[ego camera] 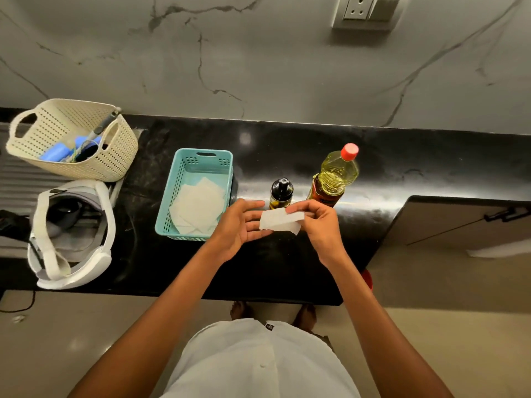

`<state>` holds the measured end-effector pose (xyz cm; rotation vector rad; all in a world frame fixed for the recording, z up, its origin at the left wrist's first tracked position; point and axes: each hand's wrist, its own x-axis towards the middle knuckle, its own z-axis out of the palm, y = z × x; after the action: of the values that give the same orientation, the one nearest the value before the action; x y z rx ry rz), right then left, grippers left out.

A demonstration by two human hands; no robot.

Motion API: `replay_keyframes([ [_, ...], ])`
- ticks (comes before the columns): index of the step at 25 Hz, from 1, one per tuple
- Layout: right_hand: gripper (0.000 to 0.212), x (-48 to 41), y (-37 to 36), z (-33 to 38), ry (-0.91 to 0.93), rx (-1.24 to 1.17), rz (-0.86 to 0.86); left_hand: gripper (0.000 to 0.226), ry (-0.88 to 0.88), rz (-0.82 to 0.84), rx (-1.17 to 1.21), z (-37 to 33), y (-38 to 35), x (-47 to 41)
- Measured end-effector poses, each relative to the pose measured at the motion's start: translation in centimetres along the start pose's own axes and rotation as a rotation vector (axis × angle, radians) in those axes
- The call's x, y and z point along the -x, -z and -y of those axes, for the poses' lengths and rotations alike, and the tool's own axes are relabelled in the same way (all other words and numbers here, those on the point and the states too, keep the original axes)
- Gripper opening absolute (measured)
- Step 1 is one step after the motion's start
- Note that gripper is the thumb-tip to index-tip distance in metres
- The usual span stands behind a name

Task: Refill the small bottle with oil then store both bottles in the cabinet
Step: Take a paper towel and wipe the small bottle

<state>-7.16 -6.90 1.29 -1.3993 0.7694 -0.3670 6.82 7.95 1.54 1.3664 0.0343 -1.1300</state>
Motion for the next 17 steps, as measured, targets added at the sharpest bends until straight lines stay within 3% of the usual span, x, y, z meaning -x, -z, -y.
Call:
replay_keyframes([
  [3, 0.034, 0.0, 1.0, -0.6, 0.135, 0.12, 0.009, 0.041, -0.033, -0.019, -0.083, 0.5, -1.3, -0.7],
  [7, 0.031, -0.5, 2.7, -0.8, 0.051, -0.02, -0.071, 0.046, -0.141, -0.09, -0.205, 0.4, -2.4, -1.4],
  [10, 0.035, -1.6, 2.4, -0.8, -0.009, 0.242, 0.068, 0.04, -0.259, -0.08, -0.334, -0.1, -3.0, -2.1],
  [12, 0.019, -2.0, 1.6, -0.8, -0.048, 0.322, 0.105, 0.037, -0.317, -0.081, -0.382, -0.4, -3.2, -2.8],
  [15, 0.005, -2.2, 1.4, -0.4, -0.069, 0.31, -0.172, 0.032, -0.388, -0.217, -0.49, -0.4, -2.4, -4.5],
  [17, 0.012, -2.0, 1.0, -0.4, 0.022, 0.336, -0.42, 0.053, -0.457, -0.234, -0.666, -0.3, -1.6, -6.1],
])
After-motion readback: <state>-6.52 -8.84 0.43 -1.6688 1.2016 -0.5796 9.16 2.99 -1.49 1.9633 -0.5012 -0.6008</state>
